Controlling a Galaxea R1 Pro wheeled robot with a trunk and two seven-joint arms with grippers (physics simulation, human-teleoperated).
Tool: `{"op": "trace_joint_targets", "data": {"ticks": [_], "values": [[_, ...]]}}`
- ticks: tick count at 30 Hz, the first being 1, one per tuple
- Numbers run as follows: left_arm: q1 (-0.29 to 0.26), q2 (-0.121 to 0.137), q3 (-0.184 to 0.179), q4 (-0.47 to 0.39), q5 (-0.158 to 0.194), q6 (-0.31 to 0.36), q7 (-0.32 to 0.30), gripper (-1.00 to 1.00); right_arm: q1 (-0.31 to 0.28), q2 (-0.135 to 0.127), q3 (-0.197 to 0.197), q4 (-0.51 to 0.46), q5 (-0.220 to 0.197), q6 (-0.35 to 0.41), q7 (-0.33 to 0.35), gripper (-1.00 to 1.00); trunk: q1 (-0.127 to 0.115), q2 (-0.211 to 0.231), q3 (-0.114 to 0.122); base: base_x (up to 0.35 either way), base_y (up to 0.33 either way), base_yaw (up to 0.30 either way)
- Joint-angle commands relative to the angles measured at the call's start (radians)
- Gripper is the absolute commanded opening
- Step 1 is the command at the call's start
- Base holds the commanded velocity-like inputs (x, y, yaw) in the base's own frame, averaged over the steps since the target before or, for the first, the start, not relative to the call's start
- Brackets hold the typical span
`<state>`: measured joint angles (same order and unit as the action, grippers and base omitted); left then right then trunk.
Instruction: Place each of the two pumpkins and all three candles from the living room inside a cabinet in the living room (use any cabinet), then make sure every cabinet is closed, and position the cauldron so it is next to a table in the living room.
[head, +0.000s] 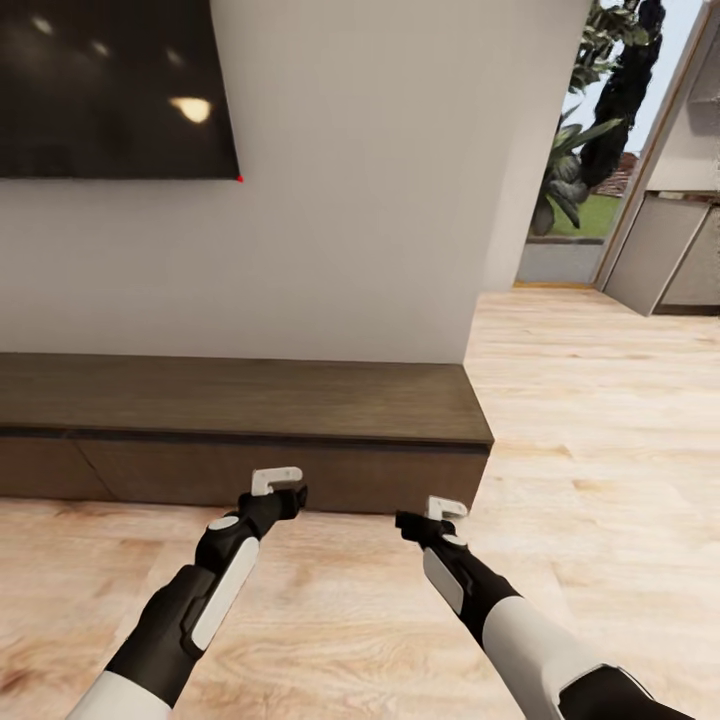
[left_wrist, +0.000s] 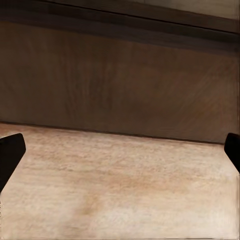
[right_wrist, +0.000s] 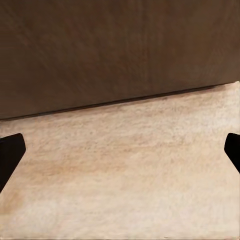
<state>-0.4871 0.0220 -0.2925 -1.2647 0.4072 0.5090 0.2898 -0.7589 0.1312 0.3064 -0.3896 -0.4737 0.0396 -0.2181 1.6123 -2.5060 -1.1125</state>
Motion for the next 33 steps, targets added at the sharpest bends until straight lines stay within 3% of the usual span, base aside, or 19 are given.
{"op": "trace_joint_targets", "data": {"ticks": [1, 4, 10, 27, 33], "values": [[-0.001, 0.001, -0.003, -0.012, 0.011, 0.023, 0.01, 1.0, 0.0, -0.001, 0.008, -0.007, -0.007, 0.022, -0.009, 1.0, -0.001, 0.0, 0.003, 0.0, 0.0, 0.0], [-0.001, 0.0, 0.0, -0.037, 0.012, 0.07, 0.011, 1.0, 0.0, -0.001, 0.007, -0.014, -0.008, 0.049, -0.009, 1.0, -0.002, 0.001, 0.015, 0.0, 0.0, 0.0], [-0.002, 0.001, 0.043, -0.054, 0.014, 0.103, 0.01, 1.0, 0.0, -0.002, 0.006, -0.017, -0.008, 0.096, -0.009, 1.0, -0.005, 0.002, 0.038, -0.106, 0.0, 0.0], [-0.014, 0.0, 0.066, -0.061, 0.013, 0.199, 0.009, 1.0, 0.0, -0.005, 0.006, -0.074, -0.005, 0.181, -0.002, 1.0, -0.012, 0.006, 0.104, -0.126, 0.0, 0.0], [-0.016, 0.0, 0.067, -0.062, 0.014, 0.207, 0.009, 1.0, 0.0, -0.005, 0.007, -0.077, -0.005, 0.184, -0.001, 1.0, -0.035, 0.048, 0.122, -0.081, 0.018, 0.0]]}}
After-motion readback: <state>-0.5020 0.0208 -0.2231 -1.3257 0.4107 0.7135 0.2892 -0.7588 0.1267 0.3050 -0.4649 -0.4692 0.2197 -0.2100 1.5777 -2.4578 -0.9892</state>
